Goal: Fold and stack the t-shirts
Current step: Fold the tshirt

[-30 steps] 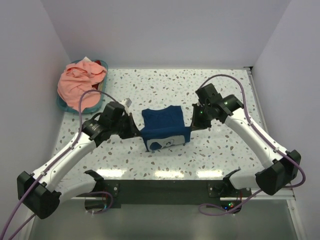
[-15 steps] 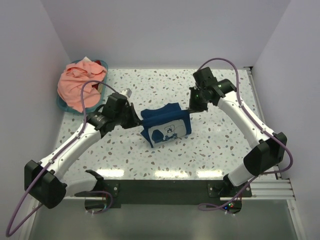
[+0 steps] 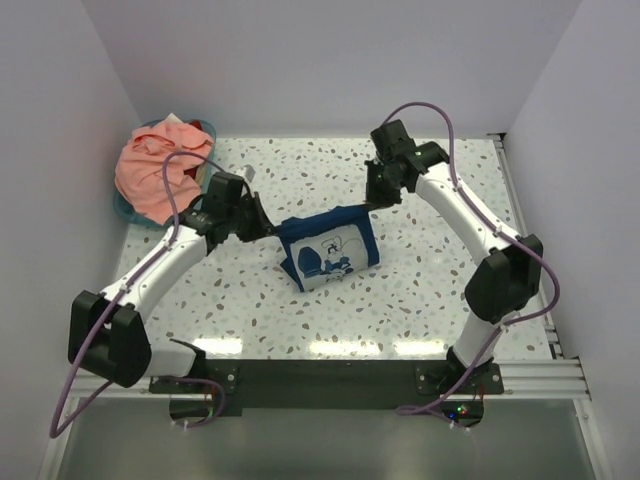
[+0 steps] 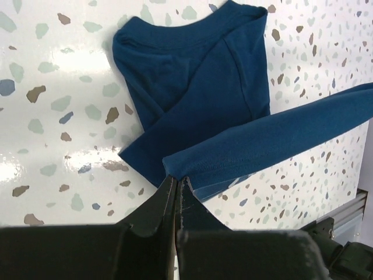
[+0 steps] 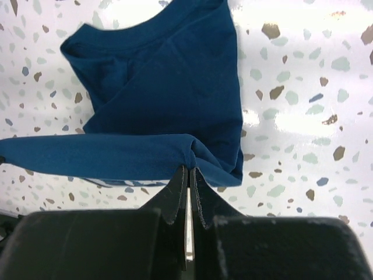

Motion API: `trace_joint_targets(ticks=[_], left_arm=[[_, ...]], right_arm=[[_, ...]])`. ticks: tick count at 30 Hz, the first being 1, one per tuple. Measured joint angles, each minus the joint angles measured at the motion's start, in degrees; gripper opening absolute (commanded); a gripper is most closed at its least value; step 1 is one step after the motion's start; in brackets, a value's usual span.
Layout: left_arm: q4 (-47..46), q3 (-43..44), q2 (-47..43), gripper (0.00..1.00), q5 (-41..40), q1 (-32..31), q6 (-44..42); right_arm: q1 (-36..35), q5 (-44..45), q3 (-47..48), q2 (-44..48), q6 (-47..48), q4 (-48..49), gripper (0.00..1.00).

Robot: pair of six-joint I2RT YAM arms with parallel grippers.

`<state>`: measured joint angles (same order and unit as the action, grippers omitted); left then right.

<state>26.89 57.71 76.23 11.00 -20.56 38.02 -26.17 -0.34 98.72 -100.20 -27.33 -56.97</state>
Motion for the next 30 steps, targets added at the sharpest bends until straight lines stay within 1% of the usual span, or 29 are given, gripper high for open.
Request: trace_joint_targets(ticks=[10, 21, 22, 23, 24, 25, 26, 27, 28, 30], left_arm=[[-3.96, 4.50, 10.73, 0.00, 1.36, 2.49, -3.19], [-5.01, 10.36, 21.86, 0.00, 0.61, 3.65, -5.75], [-4.98, 10.73, 22.51, 0.07, 0.39, 3.69, -5.75], [-4.94, 11.08, 23.04, 0.20, 0.07, 3.74, -5.81], [-4.94, 11.41, 23.41, 0.41, -0.31, 3.78, -6.14], [-4.85, 11.69, 23.65, 0.49, -0.87, 3.82, -6.43], [-4.70, 12.00, 23.76, 0.59, -1.46, 3.98, -6.34], [-4.68, 12.26, 23.76, 0.62, -2.12, 4.17, -6.36], [-4.70, 12.57, 23.76, 0.63, -2.58, 4.42, -6.23], [-4.96, 13.11, 23.76, 0.64, -3.41, 4.72, -6.12]], right_arm=[[0.85, 2.34, 7.72, -10.08, 1.92, 1.14, 0.00], [1.62, 3.13, 15.30, -19.61, 3.43, 1.11, 0.01], [1.66, 3.23, 15.89, -20.48, 3.56, 1.01, 0.06], [1.70, 3.30, 16.72, -21.42, 3.67, 0.74, 0.18], [1.73, 3.39, 17.55, -22.34, 3.89, 0.72, 0.39], [1.79, 3.58, 18.34, -23.23, 3.80, 0.76, 0.51], [1.95, 3.54, 19.15, -24.02, 4.46, 0.61, 0.60], [2.16, 3.34, 19.74, -24.55, 4.83, 0.63, 0.68], [2.36, 2.99, 20.09, -24.92, 5.27, 0.63, 0.81], [3.06, 1.53, 20.35, -25.11, 6.16, 0.81, 0.88]])
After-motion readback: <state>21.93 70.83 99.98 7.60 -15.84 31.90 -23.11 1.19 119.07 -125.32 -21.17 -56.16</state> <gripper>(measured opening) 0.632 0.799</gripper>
